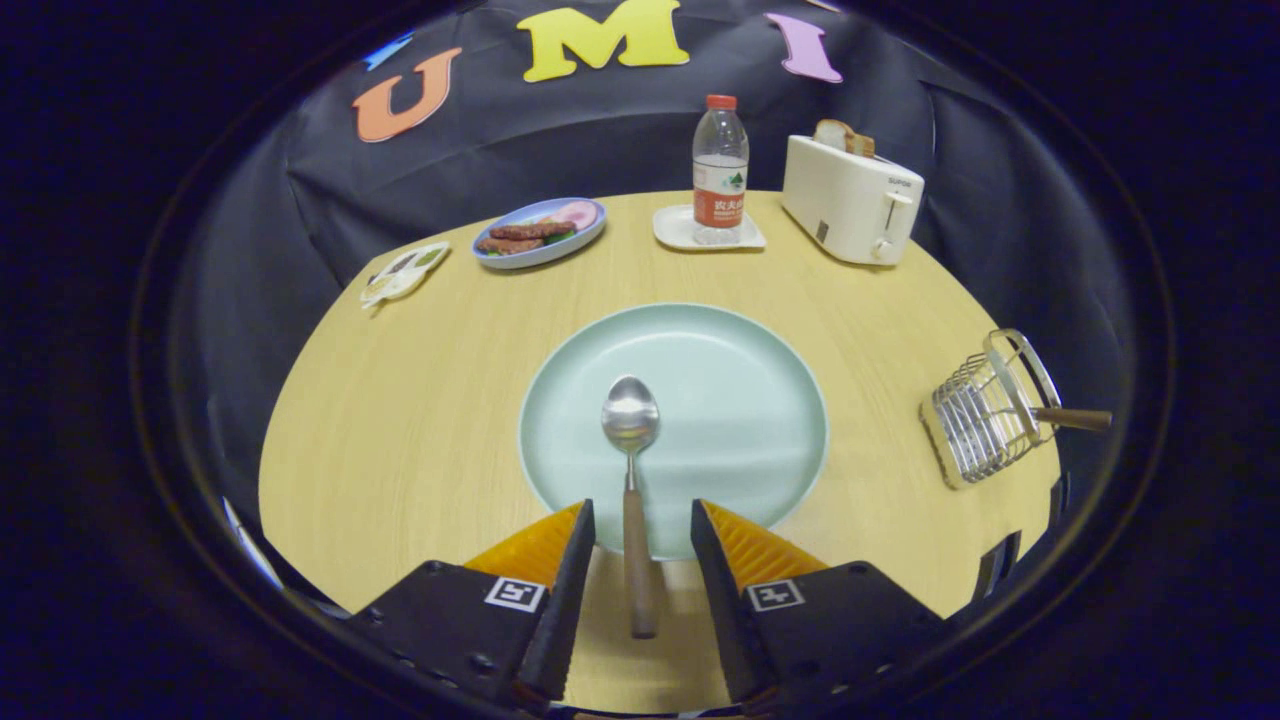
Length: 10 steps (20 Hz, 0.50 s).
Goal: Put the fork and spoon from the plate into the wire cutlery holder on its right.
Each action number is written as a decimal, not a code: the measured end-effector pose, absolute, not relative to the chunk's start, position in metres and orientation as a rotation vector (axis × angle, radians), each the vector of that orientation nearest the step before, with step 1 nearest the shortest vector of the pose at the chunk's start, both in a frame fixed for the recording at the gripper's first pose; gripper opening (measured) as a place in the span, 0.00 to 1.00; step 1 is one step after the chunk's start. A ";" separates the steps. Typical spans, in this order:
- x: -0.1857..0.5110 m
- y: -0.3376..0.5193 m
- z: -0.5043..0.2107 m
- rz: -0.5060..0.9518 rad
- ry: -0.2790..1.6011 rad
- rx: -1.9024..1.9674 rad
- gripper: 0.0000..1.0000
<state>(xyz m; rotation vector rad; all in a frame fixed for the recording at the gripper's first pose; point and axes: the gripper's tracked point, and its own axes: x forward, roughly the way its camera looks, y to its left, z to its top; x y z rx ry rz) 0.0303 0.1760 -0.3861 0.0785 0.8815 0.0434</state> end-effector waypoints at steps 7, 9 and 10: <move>0.034 0.185 -0.398 0.039 0.931 0.100 0.19; 0.033 0.182 -0.396 0.047 0.945 0.091 0.14; 0.033 0.182 -0.395 0.041 0.949 0.077 0.10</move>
